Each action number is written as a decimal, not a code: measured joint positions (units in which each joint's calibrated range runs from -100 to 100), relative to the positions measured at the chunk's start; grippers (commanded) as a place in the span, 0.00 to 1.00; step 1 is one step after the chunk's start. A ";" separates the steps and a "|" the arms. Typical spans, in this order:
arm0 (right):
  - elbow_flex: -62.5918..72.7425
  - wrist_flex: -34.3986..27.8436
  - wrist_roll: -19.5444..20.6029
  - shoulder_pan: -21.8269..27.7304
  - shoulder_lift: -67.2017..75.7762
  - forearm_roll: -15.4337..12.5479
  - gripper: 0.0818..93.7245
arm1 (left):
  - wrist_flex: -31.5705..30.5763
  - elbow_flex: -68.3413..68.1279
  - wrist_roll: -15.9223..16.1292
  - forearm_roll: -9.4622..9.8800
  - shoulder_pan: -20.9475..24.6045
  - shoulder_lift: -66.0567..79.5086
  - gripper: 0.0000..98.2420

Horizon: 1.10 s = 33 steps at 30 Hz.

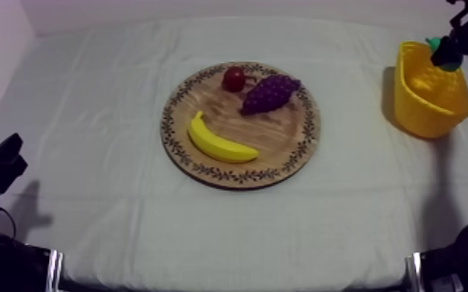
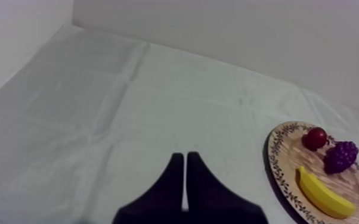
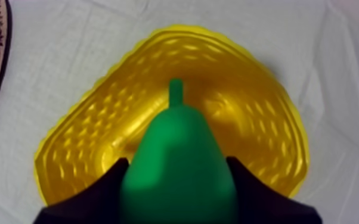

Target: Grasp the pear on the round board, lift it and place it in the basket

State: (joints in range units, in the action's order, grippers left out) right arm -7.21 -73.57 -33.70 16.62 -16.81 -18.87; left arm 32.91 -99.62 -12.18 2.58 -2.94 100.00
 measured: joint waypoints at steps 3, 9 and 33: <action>-0.22 1.14 1.00 0.04 -0.01 0.30 0.54 | 0.00 0.00 0.00 0.00 0.00 0.00 0.00; -0.27 0.76 3.44 0.45 1.60 0.89 0.67 | 0.00 0.00 0.00 0.00 0.00 0.00 0.00; -15.38 2.85 10.02 -1.53 31.09 0.81 0.49 | 0.00 0.00 0.00 0.00 0.00 0.00 0.00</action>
State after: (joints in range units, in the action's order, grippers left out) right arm -22.59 -70.71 -23.68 15.09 14.29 -18.06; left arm 32.91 -99.62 -12.18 2.58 -2.94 100.00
